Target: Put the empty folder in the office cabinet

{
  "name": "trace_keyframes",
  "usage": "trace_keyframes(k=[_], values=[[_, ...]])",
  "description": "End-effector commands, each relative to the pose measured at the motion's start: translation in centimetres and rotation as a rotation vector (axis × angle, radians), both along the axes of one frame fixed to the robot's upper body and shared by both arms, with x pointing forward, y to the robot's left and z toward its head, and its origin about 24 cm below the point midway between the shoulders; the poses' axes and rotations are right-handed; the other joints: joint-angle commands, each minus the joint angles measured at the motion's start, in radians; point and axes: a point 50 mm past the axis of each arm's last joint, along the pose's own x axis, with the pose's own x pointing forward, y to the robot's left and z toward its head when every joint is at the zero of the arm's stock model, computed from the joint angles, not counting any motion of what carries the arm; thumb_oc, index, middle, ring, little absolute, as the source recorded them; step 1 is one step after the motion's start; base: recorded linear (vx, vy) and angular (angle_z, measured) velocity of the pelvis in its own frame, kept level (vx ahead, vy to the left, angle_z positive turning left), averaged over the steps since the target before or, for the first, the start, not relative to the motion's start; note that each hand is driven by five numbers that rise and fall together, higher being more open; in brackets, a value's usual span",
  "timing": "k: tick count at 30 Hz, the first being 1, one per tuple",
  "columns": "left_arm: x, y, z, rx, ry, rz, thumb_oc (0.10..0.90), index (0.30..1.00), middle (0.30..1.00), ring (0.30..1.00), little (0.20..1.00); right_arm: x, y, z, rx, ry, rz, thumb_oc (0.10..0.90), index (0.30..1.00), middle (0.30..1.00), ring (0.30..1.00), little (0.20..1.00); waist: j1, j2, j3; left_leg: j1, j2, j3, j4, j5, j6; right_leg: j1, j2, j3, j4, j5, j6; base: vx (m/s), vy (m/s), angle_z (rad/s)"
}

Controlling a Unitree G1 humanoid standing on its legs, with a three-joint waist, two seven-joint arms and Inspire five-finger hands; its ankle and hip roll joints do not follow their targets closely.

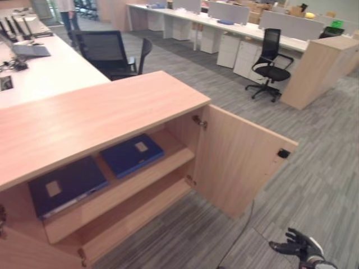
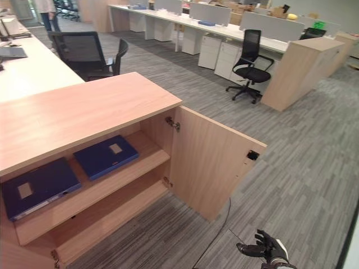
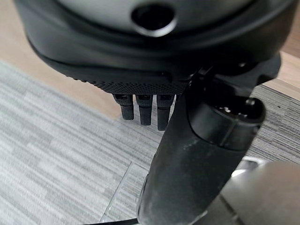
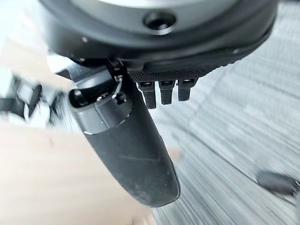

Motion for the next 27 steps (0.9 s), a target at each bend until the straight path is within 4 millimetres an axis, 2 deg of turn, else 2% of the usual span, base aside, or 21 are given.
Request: trace_keyframes(k=[1,6,13,14,15,17,20,23,24,27], values=[[3.8,0.7,0.4,0.016,-0.141,0.072,0.800,0.900,0.900,0.900,0.900,5.5,-2.4,5.2,-0.100,-0.311,-0.065,0.800,0.900,0.900,0.900,0.900,0.009,-0.017,-0.003,0.031,-0.001,-0.058,0.005,-0.093,-0.013,-0.032,0.001,0.047,-0.039,0.051,0.053,0.04,-0.111,-0.23],[3.5,0.4,0.3,0.003,-0.128,0.062,0.800,0.900,0.900,0.900,0.900,7.4,-4.8,9.1,-0.231,-0.391,-0.048,0.800,0.900,0.900,0.900,0.900,0.005,-0.004,-0.002,0.048,0.034,-0.049,0.016,-0.084,-0.032,-0.026,0.038,0.066,-0.031,0.018,0.035,0.03,-0.105,-0.11],[3.6,0.5,0.3,0.006,-0.124,0.034,0.800,0.900,0.900,0.900,0.900,11.5,-5.3,14.6,-0.349,-0.530,0.046,0.800,0.900,0.900,0.900,0.900,0.027,0.008,0.003,0.055,0.076,-0.052,0.028,-0.065,-0.057,-0.014,0.066,0.063,-0.016,-0.016,0.015,0.05,-0.113,-0.08],[3.8,0.5,0.3,0.006,-0.131,0.030,0.800,0.900,0.900,0.900,0.900,12.2,-5.4,15.5,-0.368,-0.550,0.058,0.800,0.900,0.900,0.900,0.900,0.030,0.011,0.006,0.053,0.082,-0.054,0.029,-0.059,-0.062,-0.012,0.070,0.060,-0.014,-0.021,0.012,0.03,-0.067,-0.01],[3.8,0.5,0.3,0.006,-0.131,0.030,0.800,0.900,0.900,0.900,0.900,12.3,-5.3,15.6,-0.368,-0.551,0.059,0.800,0.900,0.900,0.900,0.900,0.029,0.012,0.007,0.053,0.082,-0.055,0.029,-0.059,-0.062,-0.012,0.070,0.060,-0.014,-0.021,0.012,0.06,-0.109,0.00],[4.5,0.7,0.5,0.015,-0.144,-0.009,0.800,0.900,0.900,0.900,0.900,14.7,-5.3,18.3,-0.399,-0.609,0.081,0.800,0.900,0.900,0.900,0.900,0.044,0.019,0.015,0.050,0.098,-0.061,0.033,-0.045,-0.074,-0.009,0.078,0.054,-0.006,-0.037,0.003,0.07,-0.131,0.10],[5.0,0.6,0.5,0.010,-0.150,-0.051,0.800,0.900,0.900,0.900,0.900,16.8,-4.4,20.5,-0.403,-0.669,0.115,0.800,0.900,0.900,0.900,0.900,0.053,0.024,0.027,0.048,0.105,-0.068,0.029,-0.029,-0.081,-0.009,0.081,0.047,0.003,-0.046,-0.003,0.04,-0.083,0.12],[5.3,0.8,0.6,0.017,-0.160,-0.051,0.800,0.900,0.900,0.900,0.900,17.8,-3.9,21.7,-0.410,-0.696,0.141,0.800,0.900,0.900,0.900,0.900,0.058,0.027,0.033,0.045,0.110,-0.070,0.021,-0.017,-0.088,-0.011,0.083,0.041,0.007,-0.052,-0.005,0.03,-0.065,0.07],[5.6,1.0,0.7,0.023,-0.169,-0.063,0.800,0.900,0.900,0.900,0.900,18.7,-3.5,23.2,-0.421,-0.733,0.155,0.800,0.900,0.900,0.900,0.900,0.067,0.030,0.042,0.035,0.115,-0.076,0.014,-0.005,-0.093,-0.014,0.084,0.033,0.010,-0.057,-0.008,0.01,-0.055,0.15],[5.9,1.0,0.8,0.028,-0.177,-0.068,0.800,0.900,0.900,0.900,0.900,19.3,-3.4,24.5,-0.431,-0.760,0.158,0.800,0.900,0.900,0.900,0.900,0.071,0.034,0.049,0.028,0.118,-0.081,0.009,0.004,-0.098,-0.021,0.085,0.028,0.014,-0.060,-0.010,0.01,-0.053,0.16]])
